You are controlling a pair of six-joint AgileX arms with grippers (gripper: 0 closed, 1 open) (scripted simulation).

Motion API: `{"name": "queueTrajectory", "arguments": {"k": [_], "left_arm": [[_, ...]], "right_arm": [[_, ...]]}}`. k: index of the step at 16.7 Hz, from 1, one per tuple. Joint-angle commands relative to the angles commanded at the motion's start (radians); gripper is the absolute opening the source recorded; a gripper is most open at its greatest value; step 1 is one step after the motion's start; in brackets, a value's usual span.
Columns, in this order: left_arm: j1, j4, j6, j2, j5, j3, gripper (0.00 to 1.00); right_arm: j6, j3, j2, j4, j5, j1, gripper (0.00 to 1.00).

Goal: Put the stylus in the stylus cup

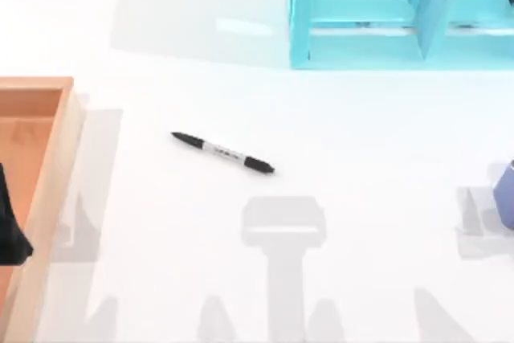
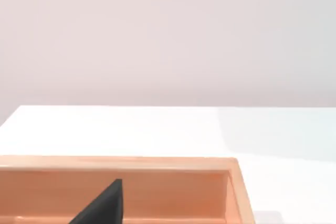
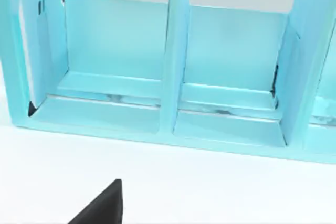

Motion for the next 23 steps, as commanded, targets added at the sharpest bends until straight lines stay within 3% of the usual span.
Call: {"name": "queueTrajectory", "arguments": {"k": [5, 17, 23], "left_arm": [[0.0, 0.0, 0.0, 0.0, 0.0, 0.0, 1.0], [0.0, 0.0, 0.0, 0.0, 0.0, 0.0, 1.0], [0.0, 0.0, 0.0, 0.0, 0.0, 0.0, 1.0]], "right_arm": [[-0.096, 0.311, 0.385, -0.129, -0.012, 0.145, 1.0], [-0.32, 1.224, 1.575, -0.48, -0.003, 0.514, 1.0], [-0.37, 1.517, 1.946, -0.583, 0.016, 0.612, 1.0]]}}
